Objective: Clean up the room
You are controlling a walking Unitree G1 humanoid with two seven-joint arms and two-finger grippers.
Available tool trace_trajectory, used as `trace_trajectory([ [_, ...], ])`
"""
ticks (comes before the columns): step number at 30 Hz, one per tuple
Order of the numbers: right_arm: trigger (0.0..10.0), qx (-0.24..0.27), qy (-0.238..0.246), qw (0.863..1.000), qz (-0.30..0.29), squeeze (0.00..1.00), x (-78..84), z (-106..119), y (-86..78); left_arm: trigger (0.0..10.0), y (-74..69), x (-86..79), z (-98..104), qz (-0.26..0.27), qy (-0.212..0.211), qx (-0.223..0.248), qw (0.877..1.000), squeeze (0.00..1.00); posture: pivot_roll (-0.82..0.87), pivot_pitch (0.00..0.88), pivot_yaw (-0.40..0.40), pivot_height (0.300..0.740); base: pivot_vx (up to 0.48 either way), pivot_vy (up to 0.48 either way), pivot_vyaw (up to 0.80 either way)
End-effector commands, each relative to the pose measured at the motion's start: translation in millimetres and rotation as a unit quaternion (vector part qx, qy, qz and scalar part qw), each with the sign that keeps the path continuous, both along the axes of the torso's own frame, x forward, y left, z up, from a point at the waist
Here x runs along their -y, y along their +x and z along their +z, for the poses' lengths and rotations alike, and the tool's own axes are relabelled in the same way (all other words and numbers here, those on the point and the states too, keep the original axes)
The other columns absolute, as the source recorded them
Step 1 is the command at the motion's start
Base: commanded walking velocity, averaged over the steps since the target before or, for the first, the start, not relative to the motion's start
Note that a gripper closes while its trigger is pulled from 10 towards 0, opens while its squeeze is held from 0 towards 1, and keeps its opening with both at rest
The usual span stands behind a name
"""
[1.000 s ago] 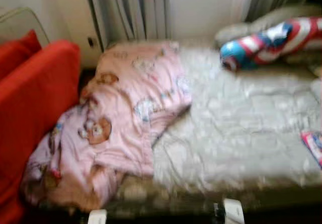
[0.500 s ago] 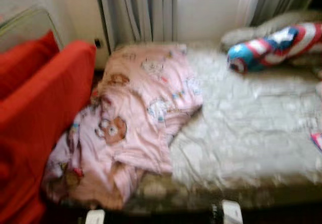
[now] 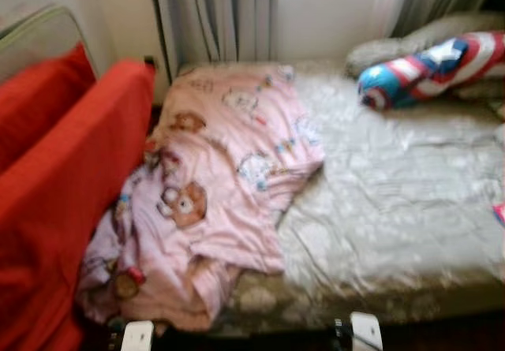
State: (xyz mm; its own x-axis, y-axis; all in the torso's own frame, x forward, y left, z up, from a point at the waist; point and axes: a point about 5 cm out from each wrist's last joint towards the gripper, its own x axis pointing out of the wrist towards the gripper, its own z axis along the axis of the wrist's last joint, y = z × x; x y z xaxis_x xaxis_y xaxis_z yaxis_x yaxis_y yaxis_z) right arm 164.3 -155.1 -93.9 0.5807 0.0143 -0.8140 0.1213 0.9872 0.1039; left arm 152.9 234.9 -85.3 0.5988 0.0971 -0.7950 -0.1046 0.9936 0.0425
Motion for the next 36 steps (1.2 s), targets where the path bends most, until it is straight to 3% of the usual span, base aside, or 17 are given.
trace_trajectory([
  [1, 10.0, -0.004, -0.002, 1.0, 0.003, 0.0, 1.4, -1, -1.6, 10.0, -4.0, 5.7, -3, 0.004, -0.01, -0.008, 1.0, 0.0, 0.01, 0.0, 0.003, 0.74, 0.0, 0.0, 0.0],
  [5, 10.0, -0.003, -0.003, 1.0, 0.006, 0.0, 1.4, -1, -1.5, 10.0, -1.6, 20.9, -6, -0.002, -0.015, -0.012, 1.0, 0.0, 0.01, 0.0, 0.003, 0.74, 0.0, 0.0, 0.0],
  [7, 10.0, -0.002, -0.006, 1.0, 0.012, 0.0, 1.4, 0, -0.8, 10.0, 2.0, 41.5, -8, -0.009, -0.022, -0.011, 1.0, 0.0, 0.01, 0.0, 0.003, 0.74, 0.0, 0.0, 0.0],
  [9, 10.0, 0.0, -0.006, 1.0, 0.014, 0.0, 1.2, 0, -0.4, 10.0, 3.8, 51.9, -9, -0.013, -0.026, -0.01, 1.0, 0.0, 0.01, 0.0, 0.004, 0.74, 0.0, 0.0, 0.0],
  [15, 10.0, 0.005, -0.003, 1.0, 0.01, 0.0, 0.7, 0, 0.4, 10.0, 12.1, 63.6, -7, -0.016, -0.029, -0.005, 0.999, 0.0, 0.01, 0.0, 0.006, 0.74, 0.0, 0.0, 0.75],
  [24, 10.0, 0.004, 0.004, 1.0, 0.001, 0.0, -0.2, 0, -0.3, 10.0, 7.9, 45.3, -7, -0.008, -0.022, -0.006, 1.0, 0.0, 0.01, 0.0, 0.008, 0.74, 0.0, 0.0, 0.39],
  [36, 10.0, 0.006, -0.001, 1.0, 0.016, 0.0, -0.9, 1, 0.6, 10.0, 7.2, 37.0, -6, -0.005, -0.019, -0.004, 1.0, 0.0, 0.01, 0.0, 0.011, 0.74, 0.108, 0.0, 0.16],
])
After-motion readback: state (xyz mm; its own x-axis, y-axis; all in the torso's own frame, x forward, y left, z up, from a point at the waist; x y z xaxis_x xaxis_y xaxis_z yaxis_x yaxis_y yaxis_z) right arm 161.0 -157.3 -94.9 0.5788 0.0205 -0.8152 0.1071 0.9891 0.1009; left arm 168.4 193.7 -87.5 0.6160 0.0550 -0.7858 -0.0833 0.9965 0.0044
